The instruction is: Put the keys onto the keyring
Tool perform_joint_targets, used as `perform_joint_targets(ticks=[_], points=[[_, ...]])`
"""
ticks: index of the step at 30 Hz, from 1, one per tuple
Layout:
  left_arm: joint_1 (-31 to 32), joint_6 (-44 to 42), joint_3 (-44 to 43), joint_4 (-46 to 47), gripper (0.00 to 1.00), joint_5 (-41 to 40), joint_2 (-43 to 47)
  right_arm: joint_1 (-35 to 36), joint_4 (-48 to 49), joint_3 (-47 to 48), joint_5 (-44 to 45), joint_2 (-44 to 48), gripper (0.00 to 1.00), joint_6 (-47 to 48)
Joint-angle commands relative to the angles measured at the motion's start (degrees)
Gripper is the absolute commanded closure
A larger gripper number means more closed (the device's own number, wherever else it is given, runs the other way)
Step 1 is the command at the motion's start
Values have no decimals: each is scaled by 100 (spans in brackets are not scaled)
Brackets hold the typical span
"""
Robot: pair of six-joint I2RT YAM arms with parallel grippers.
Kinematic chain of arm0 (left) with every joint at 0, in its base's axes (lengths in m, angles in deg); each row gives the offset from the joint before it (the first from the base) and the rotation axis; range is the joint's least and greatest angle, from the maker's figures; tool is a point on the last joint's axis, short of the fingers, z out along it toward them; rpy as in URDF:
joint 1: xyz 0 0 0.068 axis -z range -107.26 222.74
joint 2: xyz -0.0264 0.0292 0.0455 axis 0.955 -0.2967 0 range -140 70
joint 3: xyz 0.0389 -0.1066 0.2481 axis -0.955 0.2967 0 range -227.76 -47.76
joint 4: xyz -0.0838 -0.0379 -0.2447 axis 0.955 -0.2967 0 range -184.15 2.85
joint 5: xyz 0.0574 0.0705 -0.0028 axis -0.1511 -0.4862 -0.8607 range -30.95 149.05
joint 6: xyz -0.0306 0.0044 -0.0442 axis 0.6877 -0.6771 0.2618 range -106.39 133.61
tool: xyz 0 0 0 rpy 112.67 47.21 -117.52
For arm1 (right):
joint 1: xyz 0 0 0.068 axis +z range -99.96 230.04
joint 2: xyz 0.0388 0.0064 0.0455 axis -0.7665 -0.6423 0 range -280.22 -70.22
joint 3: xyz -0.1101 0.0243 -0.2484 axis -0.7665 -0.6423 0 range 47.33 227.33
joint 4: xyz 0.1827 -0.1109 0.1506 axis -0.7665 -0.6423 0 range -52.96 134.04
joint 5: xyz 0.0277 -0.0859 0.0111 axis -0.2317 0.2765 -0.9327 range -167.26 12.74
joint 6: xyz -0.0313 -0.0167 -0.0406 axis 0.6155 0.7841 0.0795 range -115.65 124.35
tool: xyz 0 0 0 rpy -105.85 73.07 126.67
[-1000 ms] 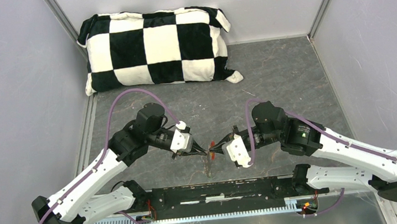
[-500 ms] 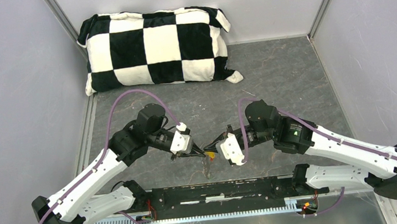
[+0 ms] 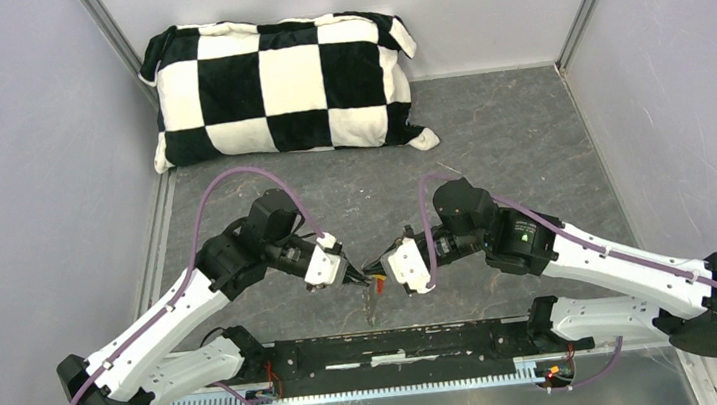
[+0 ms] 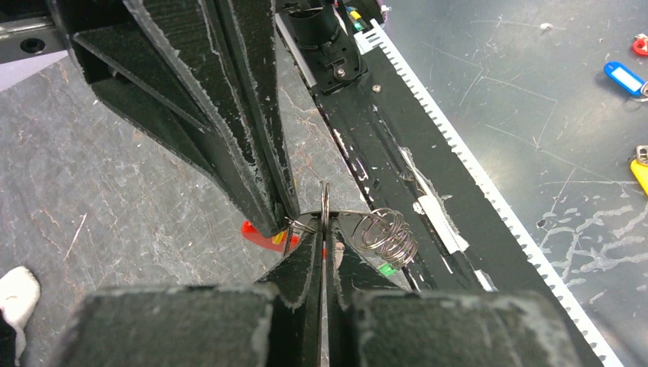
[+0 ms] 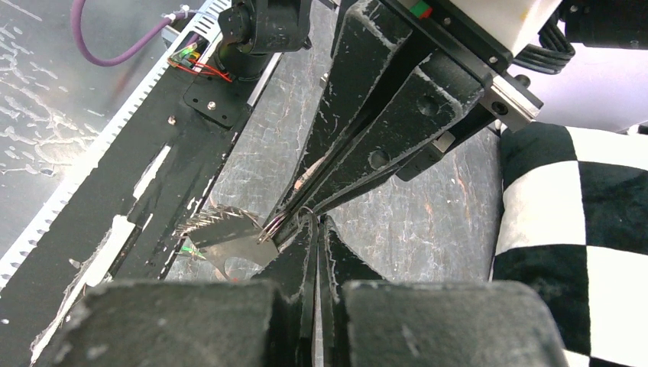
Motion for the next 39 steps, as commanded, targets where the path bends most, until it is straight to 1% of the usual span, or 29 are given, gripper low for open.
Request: perform_joint_targets(ticks=[1,2,3,4,6,8,10,15,20,23,28,32,34,36,39], points=[[36,-448,-363,257,98,459,67,-27,6,341,73,-170,100,-108],[36,-313,-348,379,98,452,75,-32,-48,392,33,-211,100,-108],[35,-109,-306,704,98,419,117,-29,-81,426,-9,-234,100,-125],[36,200,-240,924,98,382,159,-28,-81,452,-11,-247,100,-156],[36,875,-67,1806,98,255,284,-39,-119,508,-15,-273,100,-218],[36,1370,63,2320,98,172,361,-65,-196,583,-12,-326,98,-260],[36,1603,87,2508,98,189,378,-120,-298,700,-23,-400,93,-290],[36,2212,241,3127,98,262,460,-248,-635,1134,-123,-645,88,-169],[36,2850,379,3794,98,455,487,-368,-999,1638,-261,-890,83,182],[36,2979,469,4020,98,521,518,-414,-1133,1890,-353,-999,81,238],[36,2950,667,4112,98,477,669,-452,-1110,1915,-589,-927,79,125],[36,2881,832,4148,98,392,771,-480,-1143,1938,-588,-881,79,-22],[34,2810,899,4082,98,354,818,-514,-1093,1907,-379,-828,78,-162],[28,2622,967,3916,98,272,904,-644,-878,1724,7,-666,72,-327],[19,2180,1021,3193,98,302,979,-956,-177,1202,590,-259,64,-762]])
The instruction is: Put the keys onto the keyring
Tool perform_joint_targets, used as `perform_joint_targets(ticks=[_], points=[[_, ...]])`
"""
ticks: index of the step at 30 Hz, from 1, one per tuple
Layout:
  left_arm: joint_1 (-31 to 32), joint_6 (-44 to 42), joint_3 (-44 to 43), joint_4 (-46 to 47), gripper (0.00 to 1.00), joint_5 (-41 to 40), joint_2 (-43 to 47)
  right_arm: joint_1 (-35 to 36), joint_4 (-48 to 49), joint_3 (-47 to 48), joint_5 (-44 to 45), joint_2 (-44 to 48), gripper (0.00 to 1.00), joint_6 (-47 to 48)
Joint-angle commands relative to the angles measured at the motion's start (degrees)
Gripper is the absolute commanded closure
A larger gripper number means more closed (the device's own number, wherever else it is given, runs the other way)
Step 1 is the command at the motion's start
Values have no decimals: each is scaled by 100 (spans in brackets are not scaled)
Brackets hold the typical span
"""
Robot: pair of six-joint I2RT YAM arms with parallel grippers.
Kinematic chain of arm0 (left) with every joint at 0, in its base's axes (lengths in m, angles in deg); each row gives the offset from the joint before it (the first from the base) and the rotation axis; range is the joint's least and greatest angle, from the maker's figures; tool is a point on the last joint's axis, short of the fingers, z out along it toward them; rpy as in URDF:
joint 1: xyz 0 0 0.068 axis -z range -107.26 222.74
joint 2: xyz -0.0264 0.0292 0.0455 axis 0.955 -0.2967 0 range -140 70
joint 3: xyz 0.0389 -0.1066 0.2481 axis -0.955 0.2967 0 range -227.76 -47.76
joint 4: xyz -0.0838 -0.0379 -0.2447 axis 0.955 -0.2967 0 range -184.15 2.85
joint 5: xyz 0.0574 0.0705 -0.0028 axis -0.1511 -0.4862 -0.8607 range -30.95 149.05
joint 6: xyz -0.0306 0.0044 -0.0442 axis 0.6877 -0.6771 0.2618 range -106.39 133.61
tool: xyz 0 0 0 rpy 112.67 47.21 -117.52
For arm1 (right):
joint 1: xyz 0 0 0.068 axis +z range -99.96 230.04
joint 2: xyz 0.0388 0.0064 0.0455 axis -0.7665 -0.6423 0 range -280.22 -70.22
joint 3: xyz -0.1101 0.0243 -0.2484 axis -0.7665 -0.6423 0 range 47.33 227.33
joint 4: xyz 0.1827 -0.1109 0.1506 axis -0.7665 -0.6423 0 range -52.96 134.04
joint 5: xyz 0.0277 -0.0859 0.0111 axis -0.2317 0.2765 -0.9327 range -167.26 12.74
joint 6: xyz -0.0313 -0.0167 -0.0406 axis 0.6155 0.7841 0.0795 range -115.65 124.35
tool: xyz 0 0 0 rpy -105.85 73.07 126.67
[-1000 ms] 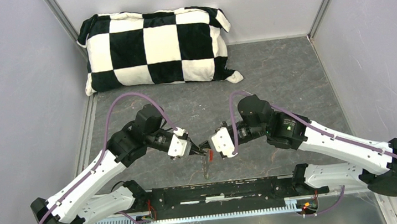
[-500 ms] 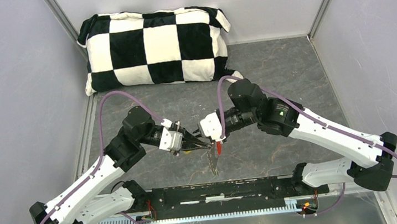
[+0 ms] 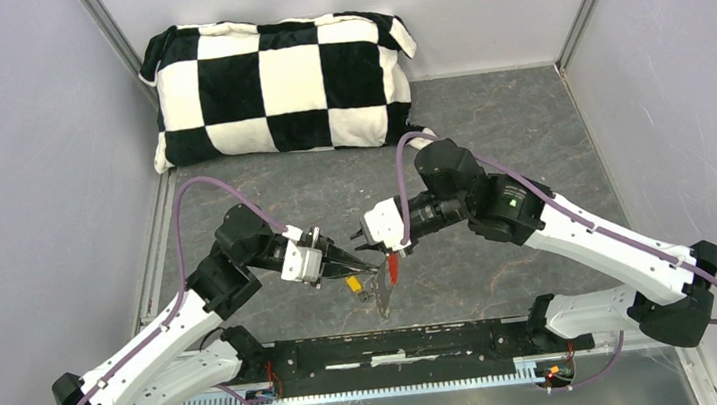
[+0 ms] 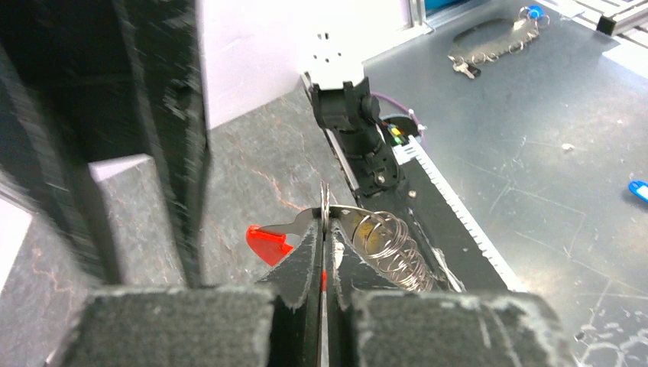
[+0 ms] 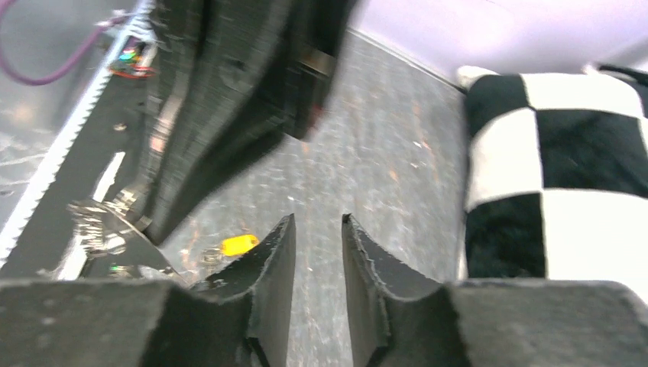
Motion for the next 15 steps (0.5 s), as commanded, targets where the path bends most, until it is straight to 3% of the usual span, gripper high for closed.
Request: perform_joint_targets(ticks=[1,5,9,12,15], points=[[-3,-623,51,-692,98,-24,174,-414,997,-518,925,691,62,-710],[-76,-1281,106,-1495,98,-510,347,-666,1761,-1428,1663,1197,40,-1292],[-152,-2230,102,-2447,98,-446,576,-689,2637,-2609,1648,1643,42,-1699],[-153,-3016,175,-2794,98,-435,626,-692,3550,-3239,805,1932,42,-1941],[-144,-4345,126,-3444,98,-423,472,-652,3723,-3354,-120,1936,44,-1965]])
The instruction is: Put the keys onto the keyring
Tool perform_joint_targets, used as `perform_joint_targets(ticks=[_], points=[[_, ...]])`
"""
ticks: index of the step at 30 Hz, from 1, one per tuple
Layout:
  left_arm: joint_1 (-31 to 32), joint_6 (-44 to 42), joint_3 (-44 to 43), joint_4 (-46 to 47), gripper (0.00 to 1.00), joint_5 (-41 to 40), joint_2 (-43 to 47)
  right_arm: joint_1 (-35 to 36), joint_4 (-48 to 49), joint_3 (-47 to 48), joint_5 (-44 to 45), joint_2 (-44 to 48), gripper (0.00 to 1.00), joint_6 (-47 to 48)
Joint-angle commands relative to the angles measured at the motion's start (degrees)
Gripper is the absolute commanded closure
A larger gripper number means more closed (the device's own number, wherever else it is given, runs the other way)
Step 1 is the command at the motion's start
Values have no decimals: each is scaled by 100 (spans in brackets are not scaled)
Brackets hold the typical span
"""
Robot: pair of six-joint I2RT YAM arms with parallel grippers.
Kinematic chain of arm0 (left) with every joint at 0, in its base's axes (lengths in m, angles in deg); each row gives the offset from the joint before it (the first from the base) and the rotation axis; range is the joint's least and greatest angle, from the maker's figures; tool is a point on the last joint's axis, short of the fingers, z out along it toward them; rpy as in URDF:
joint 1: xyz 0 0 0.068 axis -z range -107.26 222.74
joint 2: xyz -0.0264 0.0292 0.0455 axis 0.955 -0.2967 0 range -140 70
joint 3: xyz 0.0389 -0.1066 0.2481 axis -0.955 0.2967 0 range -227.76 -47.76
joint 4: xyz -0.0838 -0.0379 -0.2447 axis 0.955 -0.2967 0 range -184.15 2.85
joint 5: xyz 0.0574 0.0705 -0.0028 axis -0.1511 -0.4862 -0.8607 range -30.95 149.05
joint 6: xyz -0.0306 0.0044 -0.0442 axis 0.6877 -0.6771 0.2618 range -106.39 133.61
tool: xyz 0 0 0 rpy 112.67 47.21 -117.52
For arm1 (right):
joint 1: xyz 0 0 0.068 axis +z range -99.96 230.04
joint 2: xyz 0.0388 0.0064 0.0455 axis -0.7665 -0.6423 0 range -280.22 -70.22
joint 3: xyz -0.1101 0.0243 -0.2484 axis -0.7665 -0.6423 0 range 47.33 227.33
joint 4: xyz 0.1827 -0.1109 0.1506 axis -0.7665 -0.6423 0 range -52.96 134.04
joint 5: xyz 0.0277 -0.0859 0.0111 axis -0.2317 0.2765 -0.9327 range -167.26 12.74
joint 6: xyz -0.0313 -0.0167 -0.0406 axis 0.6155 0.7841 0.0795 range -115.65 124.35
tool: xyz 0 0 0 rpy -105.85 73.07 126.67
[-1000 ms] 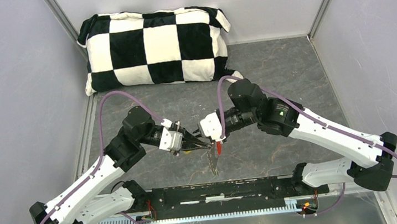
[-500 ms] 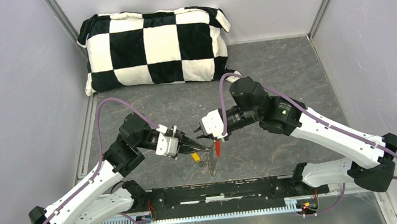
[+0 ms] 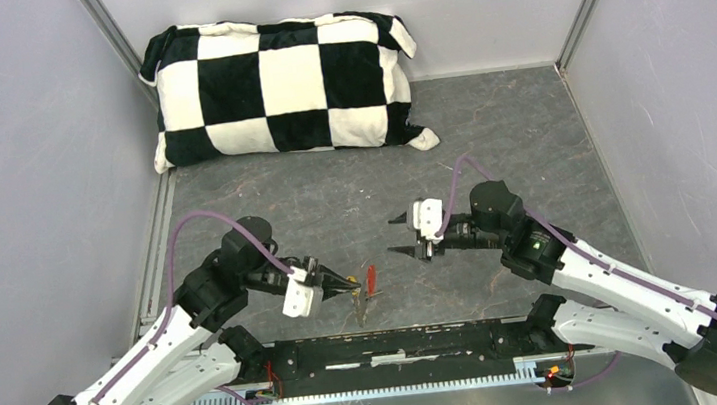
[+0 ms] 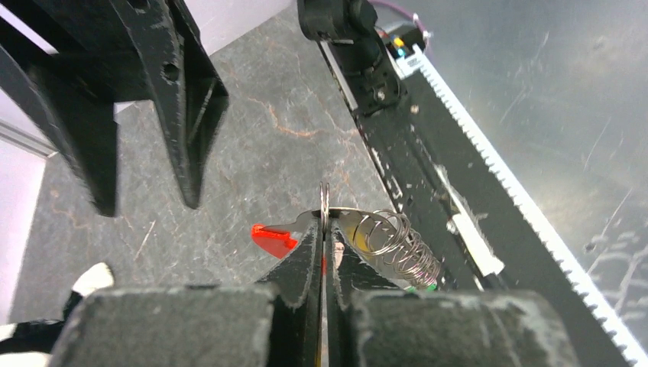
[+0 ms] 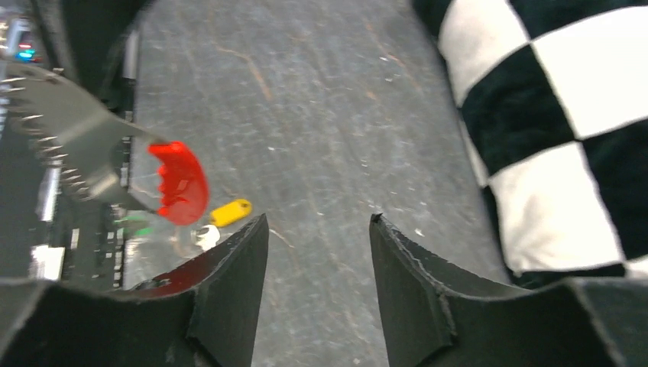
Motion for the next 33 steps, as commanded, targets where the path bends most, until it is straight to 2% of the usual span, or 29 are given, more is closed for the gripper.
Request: perform_joint_targets(ticks=[1,5,10,18,22,28,33], points=[[-10,-2327,-50,-1099,98,11,-158,84,1150,-74,-1255,122,46,-391],[-10,-4175,-175,-1879,98,31,-365,552,960,-74,-1142,33,52,-155],[-10,-5104,-499,-2508,98,113,-708,971,710,-39,-874,-22,57,93],[-10,-4833,-764,-2608,98,4,-889,1484,1098,-235,-374,-160,58,-6],[-10,-4819,-930,-2689,98,-32,-950,1730,1284,-315,-132,-237,54,-13],[-12,-4380,-1176,-2682,98,-71,-981,2149,1284,-165,155,-437,54,6],[-13,-3867,-1363,-2508,98,-28,-943,2502,1209,-15,851,-462,54,46]])
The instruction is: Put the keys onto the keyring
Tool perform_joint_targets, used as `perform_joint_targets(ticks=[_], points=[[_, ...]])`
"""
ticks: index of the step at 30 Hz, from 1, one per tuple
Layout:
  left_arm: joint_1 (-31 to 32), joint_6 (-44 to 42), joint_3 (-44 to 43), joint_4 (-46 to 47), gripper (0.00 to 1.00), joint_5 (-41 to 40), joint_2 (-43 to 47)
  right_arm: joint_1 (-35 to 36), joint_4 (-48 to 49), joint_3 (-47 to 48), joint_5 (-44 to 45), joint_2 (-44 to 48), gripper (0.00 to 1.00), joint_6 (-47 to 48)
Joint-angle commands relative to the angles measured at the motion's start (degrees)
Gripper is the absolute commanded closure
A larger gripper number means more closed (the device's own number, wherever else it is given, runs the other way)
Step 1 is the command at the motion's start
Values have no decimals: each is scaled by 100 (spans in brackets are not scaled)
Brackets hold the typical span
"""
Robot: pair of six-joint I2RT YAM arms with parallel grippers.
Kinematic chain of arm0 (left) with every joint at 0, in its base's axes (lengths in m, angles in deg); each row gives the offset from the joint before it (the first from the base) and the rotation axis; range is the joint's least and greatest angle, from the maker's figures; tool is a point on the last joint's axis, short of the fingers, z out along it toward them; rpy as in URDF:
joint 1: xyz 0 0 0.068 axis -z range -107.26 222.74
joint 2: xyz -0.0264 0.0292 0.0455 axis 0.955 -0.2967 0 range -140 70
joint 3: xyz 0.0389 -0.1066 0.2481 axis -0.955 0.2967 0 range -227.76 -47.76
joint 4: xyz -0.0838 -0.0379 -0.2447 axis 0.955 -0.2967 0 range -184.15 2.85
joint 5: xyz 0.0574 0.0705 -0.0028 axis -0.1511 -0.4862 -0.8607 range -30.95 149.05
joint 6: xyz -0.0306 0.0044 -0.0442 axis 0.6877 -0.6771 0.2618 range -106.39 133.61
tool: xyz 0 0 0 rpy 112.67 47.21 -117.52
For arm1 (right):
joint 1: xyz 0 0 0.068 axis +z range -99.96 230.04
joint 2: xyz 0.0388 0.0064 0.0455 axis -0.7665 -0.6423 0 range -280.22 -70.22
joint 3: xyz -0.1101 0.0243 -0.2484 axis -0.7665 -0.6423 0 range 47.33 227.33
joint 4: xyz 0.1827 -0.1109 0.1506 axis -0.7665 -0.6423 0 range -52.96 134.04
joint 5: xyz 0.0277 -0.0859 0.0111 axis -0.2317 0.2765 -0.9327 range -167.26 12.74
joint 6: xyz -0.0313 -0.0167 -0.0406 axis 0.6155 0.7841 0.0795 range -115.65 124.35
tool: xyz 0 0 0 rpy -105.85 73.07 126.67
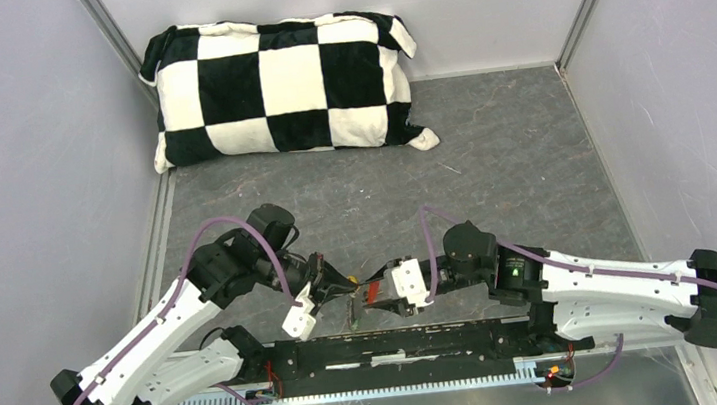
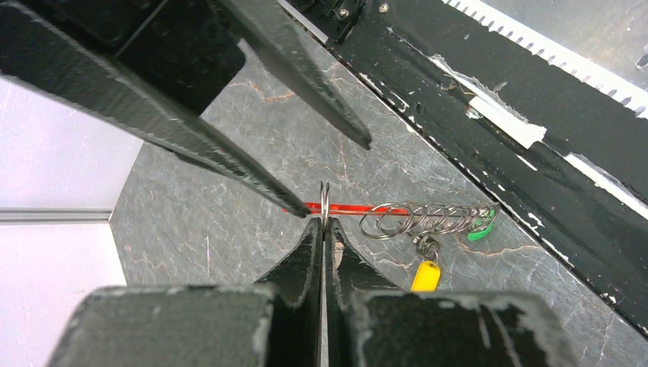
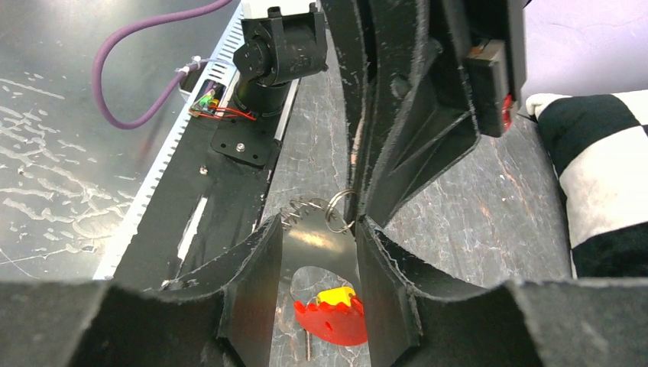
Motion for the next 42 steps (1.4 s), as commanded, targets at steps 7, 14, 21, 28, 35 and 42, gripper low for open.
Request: perform_joint_targets(ticks=[7,14,21,28,35,42], points=[[-10,1580,-347,838,98,240,227,666,474,243,1856,133,77,-28],[-11,2079,-287,1222,98,230,338,872,693,222,2274,163,93,-99],[-10,2285,-239,1232,79,-120,388,932,378,305,2608,293,99,-49],[-10,2941,-125,1747,73,-146,528,930,202,406,2500,309,99,26],[-11,2930,-163,1390,83,121,441,930,317,404,2471,275,99,15],[-10,3055,-176,1340,79,263,350,938,413,386,2469,274,99,41]])
